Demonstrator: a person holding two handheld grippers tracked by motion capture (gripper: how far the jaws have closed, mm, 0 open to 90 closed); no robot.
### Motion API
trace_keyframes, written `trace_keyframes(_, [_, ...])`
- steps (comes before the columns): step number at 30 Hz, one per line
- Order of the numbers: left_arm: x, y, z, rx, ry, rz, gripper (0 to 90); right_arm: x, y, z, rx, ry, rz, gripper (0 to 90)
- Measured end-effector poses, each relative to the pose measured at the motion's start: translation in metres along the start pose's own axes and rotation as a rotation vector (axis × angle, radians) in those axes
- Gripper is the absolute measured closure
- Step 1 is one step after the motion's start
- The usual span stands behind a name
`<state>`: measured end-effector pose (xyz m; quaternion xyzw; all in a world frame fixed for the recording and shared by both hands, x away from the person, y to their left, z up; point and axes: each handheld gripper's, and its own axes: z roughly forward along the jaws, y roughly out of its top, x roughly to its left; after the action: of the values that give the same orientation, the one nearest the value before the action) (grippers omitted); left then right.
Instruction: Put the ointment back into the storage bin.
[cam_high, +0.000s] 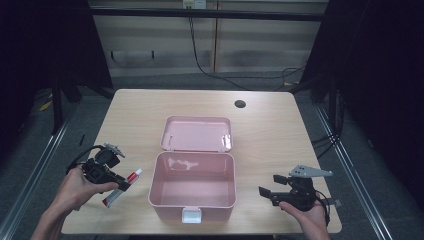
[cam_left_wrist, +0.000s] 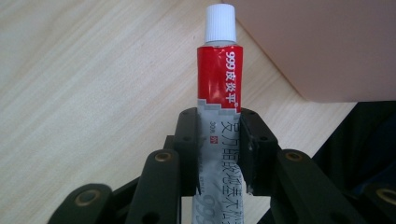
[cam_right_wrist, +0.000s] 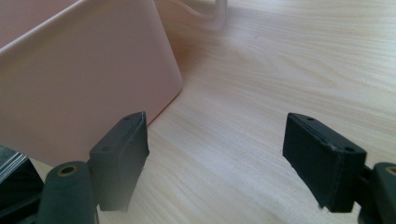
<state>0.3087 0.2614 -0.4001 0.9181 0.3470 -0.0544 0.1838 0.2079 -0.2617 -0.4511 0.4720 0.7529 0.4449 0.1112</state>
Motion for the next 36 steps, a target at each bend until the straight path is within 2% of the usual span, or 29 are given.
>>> trace_keyframes(6, [-0.002,0.003,-0.012,-0.029,-0.028,-0.006,71.1,0.000,0.000,0.000,-0.001,0.001,-0.002,22.2])
trace_keyframes(9, [-0.003,0.005,-0.018,-0.036,-0.043,0.006,71.1,0.000,0.000,0.000,-0.002,0.000,-0.001,22.2])
trace_keyframes(10, [-0.003,0.005,-0.021,-0.032,-0.043,0.020,71.1,0.000,0.000,0.000,-0.001,0.000,0.000,22.2])
trace_keyframes(18, [-0.008,0.009,-0.034,-0.063,-0.032,0.021,71.1,0.001,0.000,0.000,-0.004,-0.003,-0.001,22.2])
trace_keyframes(23, [-0.010,0.010,-0.035,-0.051,-0.040,0.029,71.0,0.001,0.000,0.000,-0.003,0.001,-0.003,22.2])
trace_keyframes(26, [-0.010,0.012,-0.040,-0.054,-0.063,0.015,71.1,0.001,0.000,0.000,-0.005,0.003,-0.007,22.2])
trace_keyframes(28, [-0.011,0.013,-0.044,-0.055,-0.048,0.008,71.1,0.001,0.000,0.000,-0.005,0.002,-0.006,22.2])
trace_keyframes(31, [-0.013,0.015,-0.049,-0.061,-0.057,0.018,71.1,0.001,0.000,0.000,-0.003,0.002,-0.003,22.2])
trace_keyframes(34, [-0.016,0.017,-0.057,-0.061,-0.049,0.048,71.0,0.001,0.000,0.000,-0.004,0.005,-0.007,22.2])
trace_keyframes(36, [-0.017,0.017,-0.059,-0.065,-0.047,0.051,71.0,0.001,0.000,0.000,-0.004,0.005,-0.007,22.2])
